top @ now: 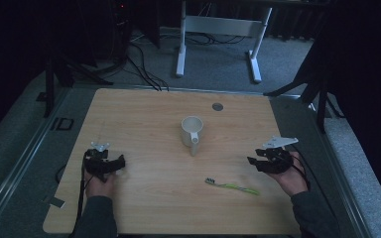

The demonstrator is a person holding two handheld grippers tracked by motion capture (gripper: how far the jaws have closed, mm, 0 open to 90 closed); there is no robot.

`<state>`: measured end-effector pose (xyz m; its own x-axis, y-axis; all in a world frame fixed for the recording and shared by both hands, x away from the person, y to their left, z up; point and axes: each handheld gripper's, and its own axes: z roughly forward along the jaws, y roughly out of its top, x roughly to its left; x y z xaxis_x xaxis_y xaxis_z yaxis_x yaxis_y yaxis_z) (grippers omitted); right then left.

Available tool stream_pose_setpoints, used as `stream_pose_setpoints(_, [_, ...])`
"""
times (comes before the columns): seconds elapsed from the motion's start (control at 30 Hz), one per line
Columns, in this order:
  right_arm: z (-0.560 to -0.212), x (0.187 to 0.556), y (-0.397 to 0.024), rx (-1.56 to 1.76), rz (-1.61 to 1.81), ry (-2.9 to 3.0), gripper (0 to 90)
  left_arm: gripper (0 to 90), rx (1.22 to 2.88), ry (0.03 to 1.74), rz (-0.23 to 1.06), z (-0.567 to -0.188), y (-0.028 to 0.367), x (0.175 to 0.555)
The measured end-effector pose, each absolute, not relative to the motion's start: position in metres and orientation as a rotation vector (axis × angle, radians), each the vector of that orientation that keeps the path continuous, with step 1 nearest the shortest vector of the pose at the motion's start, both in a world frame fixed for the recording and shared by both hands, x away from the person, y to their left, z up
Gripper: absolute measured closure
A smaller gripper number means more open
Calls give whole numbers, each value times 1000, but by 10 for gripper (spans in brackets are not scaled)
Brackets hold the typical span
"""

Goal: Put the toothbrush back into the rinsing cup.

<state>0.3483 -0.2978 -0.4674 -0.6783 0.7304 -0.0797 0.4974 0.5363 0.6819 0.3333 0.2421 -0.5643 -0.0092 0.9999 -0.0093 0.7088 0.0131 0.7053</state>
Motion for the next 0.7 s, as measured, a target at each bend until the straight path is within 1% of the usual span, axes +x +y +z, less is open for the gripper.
stream_pose_setpoints(0.4, [-462,359,-293,980,871,2514,535,133,1751,1769,721,-564,242,334])
stream_pose_setpoints(0.7, [-464,364,-283,913,792,2599,551,133,1753,1767,719,-564,241,334])
